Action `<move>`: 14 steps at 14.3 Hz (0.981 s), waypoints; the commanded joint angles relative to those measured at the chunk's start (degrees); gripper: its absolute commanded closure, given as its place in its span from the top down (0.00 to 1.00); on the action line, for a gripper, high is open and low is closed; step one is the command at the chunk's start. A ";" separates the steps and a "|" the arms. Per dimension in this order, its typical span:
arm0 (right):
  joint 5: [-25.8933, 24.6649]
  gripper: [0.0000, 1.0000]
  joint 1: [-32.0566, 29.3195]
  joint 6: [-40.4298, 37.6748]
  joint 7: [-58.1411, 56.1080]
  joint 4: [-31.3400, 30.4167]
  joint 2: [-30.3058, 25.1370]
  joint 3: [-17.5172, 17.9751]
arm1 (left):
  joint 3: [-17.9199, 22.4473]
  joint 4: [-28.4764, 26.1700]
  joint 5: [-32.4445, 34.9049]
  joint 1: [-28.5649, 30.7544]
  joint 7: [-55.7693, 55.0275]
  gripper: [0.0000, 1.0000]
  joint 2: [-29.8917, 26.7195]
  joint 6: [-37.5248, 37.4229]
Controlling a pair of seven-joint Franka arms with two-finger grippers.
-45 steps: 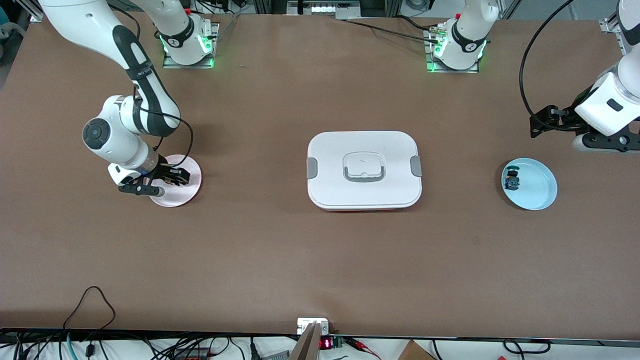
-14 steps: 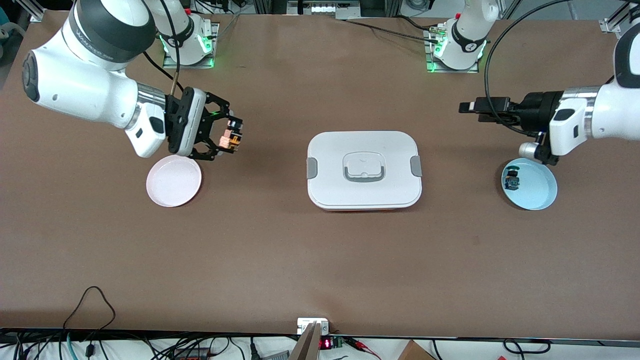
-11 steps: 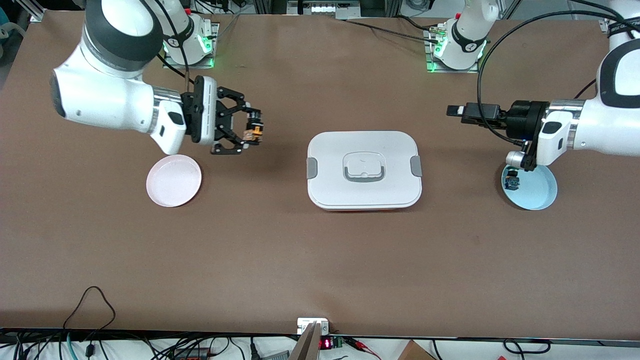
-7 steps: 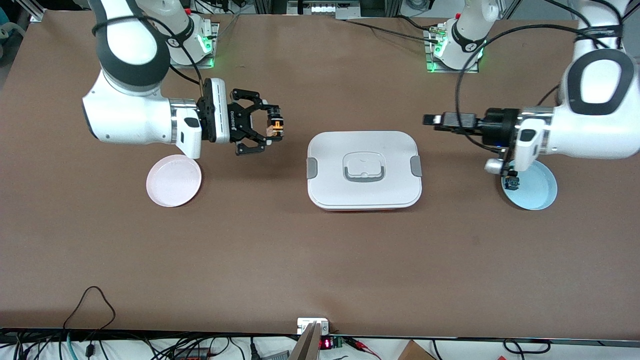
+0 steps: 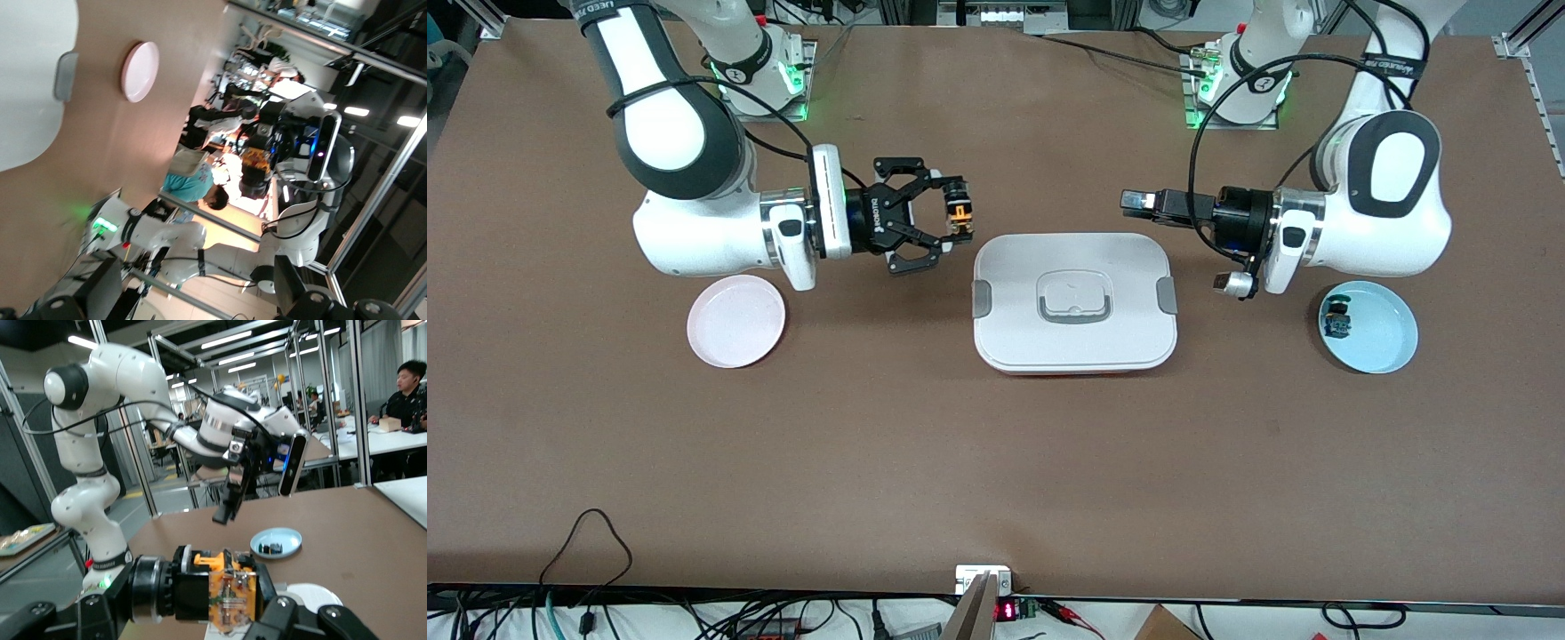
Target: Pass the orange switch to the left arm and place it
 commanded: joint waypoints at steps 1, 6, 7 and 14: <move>3.82 0.07 2.54 3.98 -0.83 0.23 0.66 -0.26 | -6.37 -1.83 -10.27 0.17 5.25 1.00 -1.59 8.39; 8.48 0.07 5.53 8.64 1.01 0.23 0.58 -0.26 | -15.08 -0.78 -16.64 -0.01 12.10 1.00 0.59 22.29; 8.74 0.07 5.80 9.78 1.10 0.32 0.58 -0.26 | -15.62 -0.42 -18.29 -0.01 14.29 1.00 1.56 23.10; 10.32 0.07 7.64 10.85 1.28 0.32 0.31 -0.26 | -17.12 0.02 -24.98 -1.06 18.10 0.76 2.71 26.18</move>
